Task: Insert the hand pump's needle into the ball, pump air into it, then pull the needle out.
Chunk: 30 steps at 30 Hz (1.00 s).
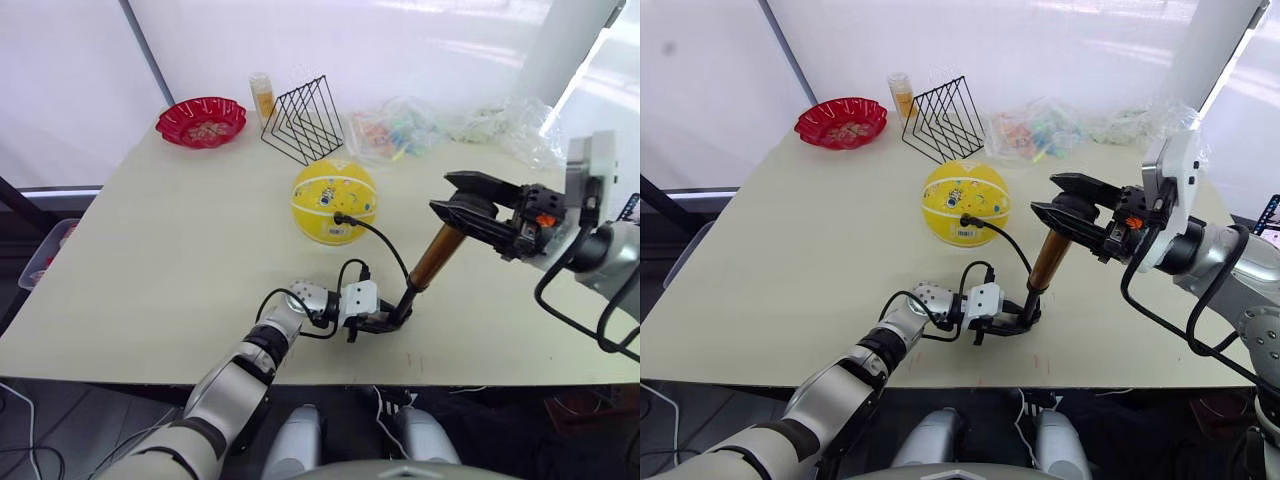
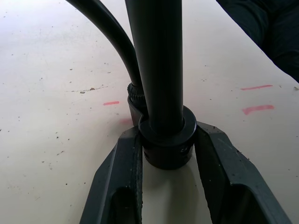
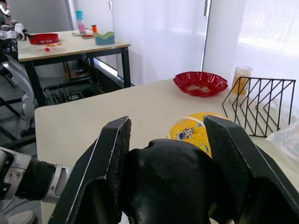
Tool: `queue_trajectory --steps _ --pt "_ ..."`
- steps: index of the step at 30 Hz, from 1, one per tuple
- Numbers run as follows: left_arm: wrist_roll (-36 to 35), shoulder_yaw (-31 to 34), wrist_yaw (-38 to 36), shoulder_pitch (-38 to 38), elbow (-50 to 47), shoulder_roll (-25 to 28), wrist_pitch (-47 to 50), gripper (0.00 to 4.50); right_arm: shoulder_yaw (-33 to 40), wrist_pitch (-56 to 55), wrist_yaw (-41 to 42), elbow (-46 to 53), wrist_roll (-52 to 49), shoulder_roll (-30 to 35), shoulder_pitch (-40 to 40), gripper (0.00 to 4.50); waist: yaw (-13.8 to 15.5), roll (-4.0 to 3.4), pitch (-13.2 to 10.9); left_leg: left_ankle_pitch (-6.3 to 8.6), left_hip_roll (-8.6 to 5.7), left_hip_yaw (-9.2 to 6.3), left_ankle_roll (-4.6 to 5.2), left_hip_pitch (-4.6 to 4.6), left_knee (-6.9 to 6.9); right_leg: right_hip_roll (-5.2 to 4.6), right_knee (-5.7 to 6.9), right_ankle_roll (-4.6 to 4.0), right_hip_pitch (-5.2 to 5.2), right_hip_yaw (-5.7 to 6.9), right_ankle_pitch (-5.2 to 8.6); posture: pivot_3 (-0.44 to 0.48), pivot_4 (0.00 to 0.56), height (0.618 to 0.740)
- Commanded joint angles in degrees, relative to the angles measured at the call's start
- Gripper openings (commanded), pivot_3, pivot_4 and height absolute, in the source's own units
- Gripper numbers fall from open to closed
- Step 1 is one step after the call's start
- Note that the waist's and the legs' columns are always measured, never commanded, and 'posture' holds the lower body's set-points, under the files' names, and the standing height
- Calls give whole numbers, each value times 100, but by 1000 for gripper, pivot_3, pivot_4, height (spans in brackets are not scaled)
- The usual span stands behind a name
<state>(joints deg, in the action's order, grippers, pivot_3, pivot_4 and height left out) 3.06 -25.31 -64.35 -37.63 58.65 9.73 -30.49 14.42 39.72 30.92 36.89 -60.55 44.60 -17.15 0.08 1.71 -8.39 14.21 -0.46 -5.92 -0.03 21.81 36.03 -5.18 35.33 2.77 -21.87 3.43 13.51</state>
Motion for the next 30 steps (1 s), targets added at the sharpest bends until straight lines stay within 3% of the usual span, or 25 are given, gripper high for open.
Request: queue_trajectory --steps 1,5,17,22,30 --pt "818 -374 146 467 889 487 570 1113 -372 -48 26 -91 605 -43 422 2008 -3 9 6 0 2 -1 0 -1 0 2 0 -1 0 0 0 0 150 737" --pt "811 -372 151 486 870 510 565 1113 -890 -255 216 -196 1142 -134 771 2008 -12 14 17 0 7 1 -1 -5 0 2 0 -1 2 -4 1 0 150 737" --pt "793 -359 186 555 810 518 573 1113 -2146 -1705 434 -1309 2962 -1291 1577 2008 -30 31 41 1 10 -8 -1 -7 -9 1 -8 -2 9 -24 1 0 150 737" --pt "799 -363 203 536 816 496 575 1113 -2178 -1870 623 -1384 3207 -1384 1639 2008 -45 23 45 1 10 -10 -1 -7 -9 1 -8 -2 11 -27 1 0 150 737" --pt "804 -364 230 504 840 475 579 1113 -1546 -1592 591 -866 2765 -1327 1308 2008 -41 15 38 1 9 -12 -1 -6 -8 1 -8 -2 10 -23 1 0 150 737"
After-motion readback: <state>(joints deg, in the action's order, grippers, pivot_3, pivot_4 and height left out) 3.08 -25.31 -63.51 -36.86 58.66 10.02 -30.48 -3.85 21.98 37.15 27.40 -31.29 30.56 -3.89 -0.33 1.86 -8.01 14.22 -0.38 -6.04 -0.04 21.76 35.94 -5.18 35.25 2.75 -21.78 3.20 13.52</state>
